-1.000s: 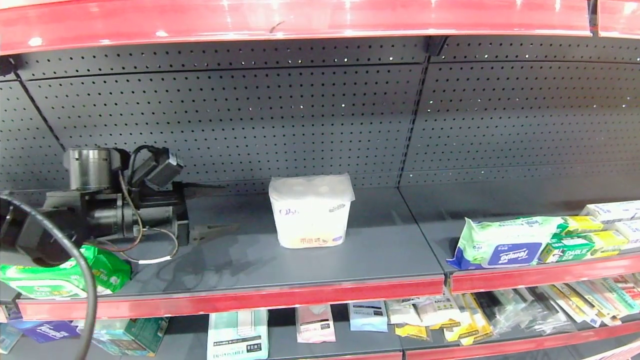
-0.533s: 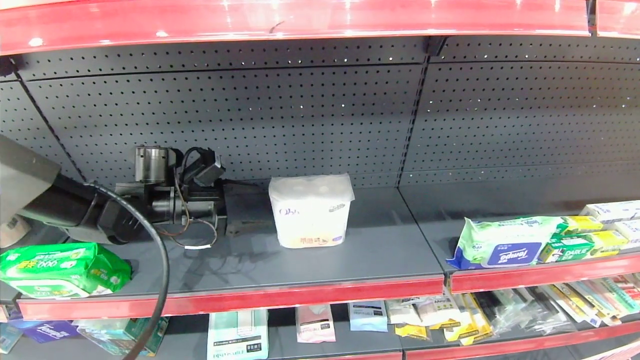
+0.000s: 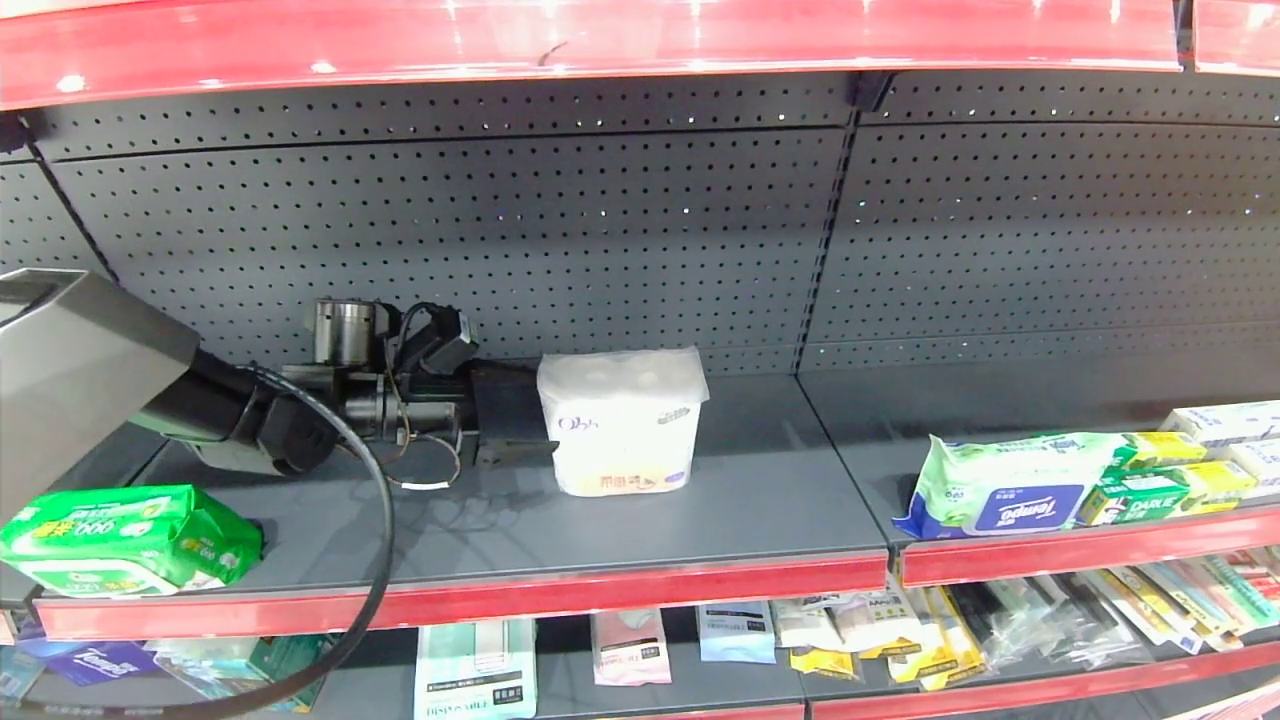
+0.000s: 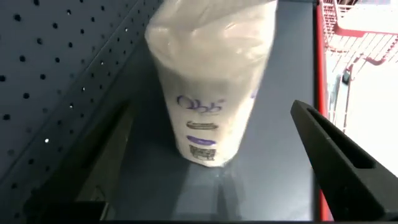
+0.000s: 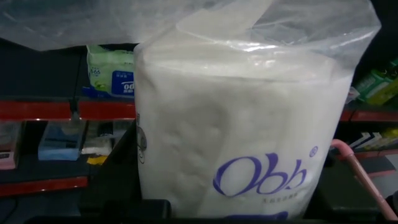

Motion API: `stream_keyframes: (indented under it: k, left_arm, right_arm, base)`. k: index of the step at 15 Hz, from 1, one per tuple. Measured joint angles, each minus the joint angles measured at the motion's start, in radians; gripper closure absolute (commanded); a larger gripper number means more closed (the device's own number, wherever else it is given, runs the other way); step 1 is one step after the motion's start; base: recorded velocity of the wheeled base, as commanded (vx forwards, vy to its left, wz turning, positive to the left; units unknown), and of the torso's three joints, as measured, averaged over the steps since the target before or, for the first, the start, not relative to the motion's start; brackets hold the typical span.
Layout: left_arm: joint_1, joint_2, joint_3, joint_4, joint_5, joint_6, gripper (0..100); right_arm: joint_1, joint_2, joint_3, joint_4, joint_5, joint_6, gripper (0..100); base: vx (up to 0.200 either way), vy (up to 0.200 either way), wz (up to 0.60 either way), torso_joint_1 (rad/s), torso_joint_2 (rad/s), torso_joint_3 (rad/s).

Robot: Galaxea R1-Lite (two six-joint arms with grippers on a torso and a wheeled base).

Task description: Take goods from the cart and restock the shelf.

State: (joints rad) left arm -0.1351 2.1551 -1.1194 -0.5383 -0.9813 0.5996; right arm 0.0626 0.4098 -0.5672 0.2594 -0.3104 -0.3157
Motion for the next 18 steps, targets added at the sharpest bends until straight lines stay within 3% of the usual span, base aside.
stream_keyframes:
  k: [6,14,18]
  left_arm:
    - [-0.011,0.071,-0.108,0.000,0.014,0.002,0]
    - [-0.073,0.130,-0.187,0.002,0.055,-0.007,0]
    - [-0.121,0.161,-0.225,0.001,0.089,-0.041,0]
  right_arm:
    - [0.000,0.000,0.002,0.000,-0.013,0.000,100]
    - [0.000,0.004,-0.004,0.001,-0.013,0.000,100]
    - [0.000,0.006,-0.004,0.001,-0.013,0.000,100]
  base:
    - [0.000,0.000,0.00,0.000,0.00,0.000]
    - [0.000,0.000,0.00,0.000,0.00,0.000]
    - [0.000,0.000,0.00,0.000,0.00,0.000]
